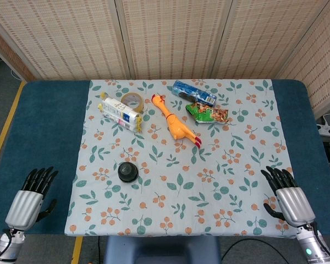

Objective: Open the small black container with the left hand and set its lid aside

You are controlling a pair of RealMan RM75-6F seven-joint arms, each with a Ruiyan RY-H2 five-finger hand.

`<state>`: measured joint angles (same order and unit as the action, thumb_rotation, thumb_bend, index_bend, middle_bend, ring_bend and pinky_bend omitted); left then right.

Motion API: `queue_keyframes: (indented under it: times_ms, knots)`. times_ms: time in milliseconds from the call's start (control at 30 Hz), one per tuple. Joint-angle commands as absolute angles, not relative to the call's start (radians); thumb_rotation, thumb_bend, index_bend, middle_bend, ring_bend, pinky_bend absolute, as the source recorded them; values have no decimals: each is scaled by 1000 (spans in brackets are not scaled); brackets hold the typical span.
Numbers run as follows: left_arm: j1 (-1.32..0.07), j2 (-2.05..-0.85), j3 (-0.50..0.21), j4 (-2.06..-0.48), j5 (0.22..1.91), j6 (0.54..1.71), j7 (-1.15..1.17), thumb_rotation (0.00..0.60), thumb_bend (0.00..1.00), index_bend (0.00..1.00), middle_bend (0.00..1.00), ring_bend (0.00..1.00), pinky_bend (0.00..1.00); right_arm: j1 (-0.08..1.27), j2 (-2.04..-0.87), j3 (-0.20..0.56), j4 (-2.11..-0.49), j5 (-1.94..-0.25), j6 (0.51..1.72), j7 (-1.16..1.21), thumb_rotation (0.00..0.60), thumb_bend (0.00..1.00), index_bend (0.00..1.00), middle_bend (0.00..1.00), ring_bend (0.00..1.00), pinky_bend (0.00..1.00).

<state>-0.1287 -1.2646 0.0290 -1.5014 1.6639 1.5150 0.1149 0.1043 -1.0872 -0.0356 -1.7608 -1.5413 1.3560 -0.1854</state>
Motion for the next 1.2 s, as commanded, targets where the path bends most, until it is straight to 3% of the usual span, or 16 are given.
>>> queue_keyframes:
  times_ms: [33,367,833,1200]
  knots:
    - [-133,-1270,29,-1495,1676,1520,108,600,385,0,0,0,59,104,-1087,-38,-1762,-1545,1356,-182,600,201,0,0,0,0]
    - [-188,-1332,85,-1497,1796,1472,-11,600,338,0,0,0,89,102,-1080,-43,-1766,-1555,1358,-169,600,201,0,0,0,0]
    - [-360,-1518,-6,-1490,1728,1225,168,600,318,0,0,0,81,109,-1077,-49,-1766,-1563,1339,-156,600,201,0,0,0,0]
    - [-423,-1660,-41,-1397,1666,1155,314,600,298,0,0,0,74,112,-1073,-47,-1765,-1557,1335,-148,600,202,0,0,0,0]
